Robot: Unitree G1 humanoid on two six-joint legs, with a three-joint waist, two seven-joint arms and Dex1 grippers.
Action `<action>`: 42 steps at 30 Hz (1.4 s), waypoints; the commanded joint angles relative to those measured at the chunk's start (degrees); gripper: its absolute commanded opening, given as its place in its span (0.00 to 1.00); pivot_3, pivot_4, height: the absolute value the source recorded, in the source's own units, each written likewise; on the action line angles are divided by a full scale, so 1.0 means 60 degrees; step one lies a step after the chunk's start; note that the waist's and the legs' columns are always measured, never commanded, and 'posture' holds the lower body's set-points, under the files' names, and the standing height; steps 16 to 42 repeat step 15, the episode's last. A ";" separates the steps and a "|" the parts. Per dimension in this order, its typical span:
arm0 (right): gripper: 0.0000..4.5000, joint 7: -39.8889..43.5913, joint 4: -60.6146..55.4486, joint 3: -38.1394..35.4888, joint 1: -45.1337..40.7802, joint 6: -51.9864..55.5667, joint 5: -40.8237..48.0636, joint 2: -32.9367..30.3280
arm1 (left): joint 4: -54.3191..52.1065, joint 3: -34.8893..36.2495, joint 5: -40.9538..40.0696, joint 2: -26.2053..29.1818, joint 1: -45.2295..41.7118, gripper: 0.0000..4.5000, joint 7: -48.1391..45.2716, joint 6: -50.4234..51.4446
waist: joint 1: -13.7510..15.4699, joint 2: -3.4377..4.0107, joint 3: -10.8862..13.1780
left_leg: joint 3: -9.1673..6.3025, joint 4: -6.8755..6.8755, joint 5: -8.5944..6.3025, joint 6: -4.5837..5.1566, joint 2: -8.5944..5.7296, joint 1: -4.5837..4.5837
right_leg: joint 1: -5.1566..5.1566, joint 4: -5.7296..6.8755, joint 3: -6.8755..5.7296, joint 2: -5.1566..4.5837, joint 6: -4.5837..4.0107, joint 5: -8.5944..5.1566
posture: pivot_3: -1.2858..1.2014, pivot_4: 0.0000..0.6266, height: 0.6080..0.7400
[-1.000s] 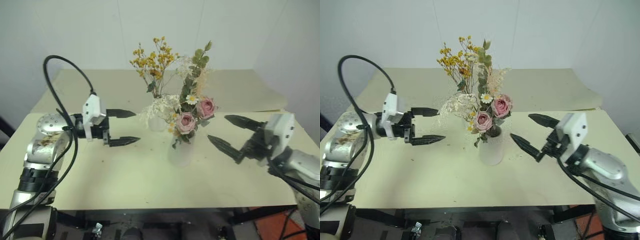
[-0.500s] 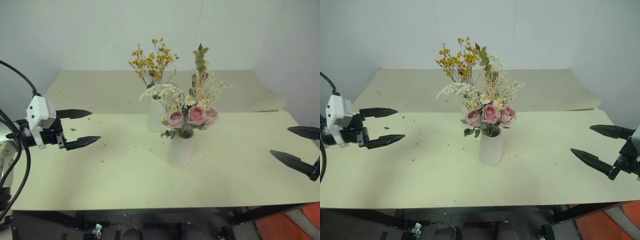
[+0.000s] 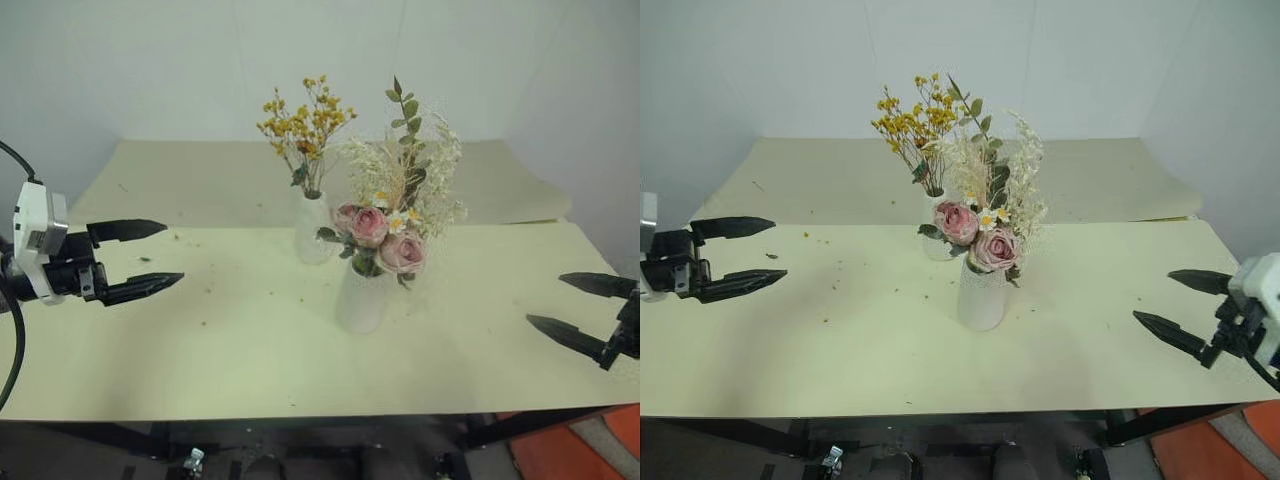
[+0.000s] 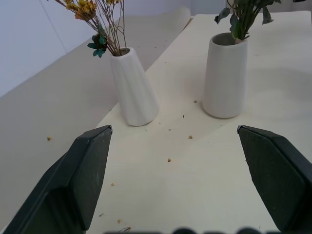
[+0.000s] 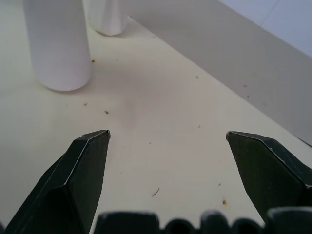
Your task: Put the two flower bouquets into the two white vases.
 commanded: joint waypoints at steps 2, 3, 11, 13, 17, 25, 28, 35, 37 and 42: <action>1.00 -0.0027 -0.0190 0.0095 -0.0061 -0.0349 -0.0171 0.0039 | 0.0205 0.0390 0.0130 0.0467 -0.0229 1.00 0.0088 -0.0224 | 0.0014 0.0000 0.0000 | -0.0001 0.0000 0.0000 0.0000 -0.0002 -0.0002 | 0.0001 -0.0003 -0.0001 -0.0002 -0.0001 -0.0001 | 0.52 0.24 1.00; 1.00 -0.0012 -0.0064 0.0167 -0.0158 -0.0350 -0.0188 -0.0013 | 0.0185 0.0446 0.0102 0.0483 -0.0191 1.00 0.0103 -0.0214 | 0.0015 0.0000 0.0000 | 0.0000 0.0000 0.0000 0.0000 -0.0003 -0.0006 | 0.0000 -0.0007 -0.0001 -0.0004 -0.0001 -0.0001 | 0.52 0.24 1.00; 1.00 0.0654 0.0123 0.0044 -0.0092 -0.0400 -0.0223 -0.0365 | -0.0286 0.0946 0.0237 0.0383 0.0856 1.00 0.0258 -0.0329 | 0.0012 0.0001 0.0001 | 0.0001 -0.0004 0.0000 0.0000 0.0002 -0.0005 | -0.0003 -0.0007 -0.0002 -0.0001 -0.0004 -0.0003 | 0.52 0.24 1.00; 1.00 0.0576 0.0009 0.0084 -0.0246 -0.0369 -0.0147 -0.0328 | -0.0405 0.1066 0.0240 0.0389 0.0945 1.00 0.0400 -0.0325 | 0.0015 0.0001 0.0001 | 0.0002 -0.0003 0.0000 0.0000 0.0000 -0.0004 | -0.0001 -0.0005 -0.0001 -0.0003 -0.0004 -0.0003 | 0.52 0.24 1.00; 1.00 0.0447 -0.0091 0.0217 -0.0384 -0.0294 -0.0152 -0.0278 | -0.0443 0.1072 0.0276 0.0389 0.0911 1.00 0.0546 -0.0370 | 0.0012 0.0001 0.0001 | 0.0003 -0.0003 0.0000 0.0000 0.0001 0.0000 | 0.0001 -0.0004 -0.0001 -0.0003 -0.0004 -0.0003 | 0.52 0.24 1.00; 1.00 0.0447 -0.0091 0.0217 -0.0384 -0.0294 -0.0152 -0.0278 | -0.0443 0.1072 0.0276 0.0389 0.0911 1.00 0.0546 -0.0370 | 0.0012 0.0001 0.0001 | 0.0003 -0.0003 0.0000 0.0000 0.0001 0.0000 | 0.0001 -0.0004 -0.0001 -0.0003 -0.0004 -0.0003 | 0.52 0.24 1.00; 1.00 0.0447 -0.0091 0.0217 -0.0384 -0.0294 -0.0152 -0.0278 | -0.0443 0.1072 0.0276 0.0389 0.0911 1.00 0.0546 -0.0370 | 0.0012 0.0001 0.0001 | 0.0003 -0.0003 0.0000 0.0000 0.0001 0.0000 | 0.0001 -0.0004 -0.0001 -0.0003 -0.0004 -0.0003 | 0.52 0.24 1.00; 1.00 0.0447 -0.0091 0.0217 -0.0384 -0.0294 -0.0152 -0.0278 | -0.0443 0.1072 0.0276 0.0389 0.0911 1.00 0.0546 -0.0370 | 0.0012 0.0001 0.0001 | 0.0003 -0.0003 0.0000 0.0000 0.0001 0.0000 | 0.0001 -0.0004 -0.0001 -0.0003 -0.0004 -0.0003 | 0.52 0.24 1.00; 1.00 0.0447 -0.0091 0.0217 -0.0384 -0.0294 -0.0152 -0.0278 | -0.0443 0.1072 0.0276 0.0389 0.0911 1.00 0.0546 -0.0370 | 0.0012 0.0001 0.0001 | 0.0003 -0.0003 0.0000 0.0000 0.0001 0.0000 | 0.0001 -0.0004 -0.0001 -0.0003 -0.0004 -0.0003 | 0.52 0.24 1.00; 1.00 0.0447 -0.0091 0.0217 -0.0384 -0.0294 -0.0152 -0.0278 | -0.0443 0.1072 0.0276 0.0389 0.0911 1.00 0.0546 -0.0370 | 0.0012 0.0001 0.0001 | 0.0003 -0.0003 0.0000 0.0000 0.0001 0.0000 | 0.0001 -0.0004 -0.0001 -0.0003 -0.0004 -0.0003 | 0.52 0.24 1.00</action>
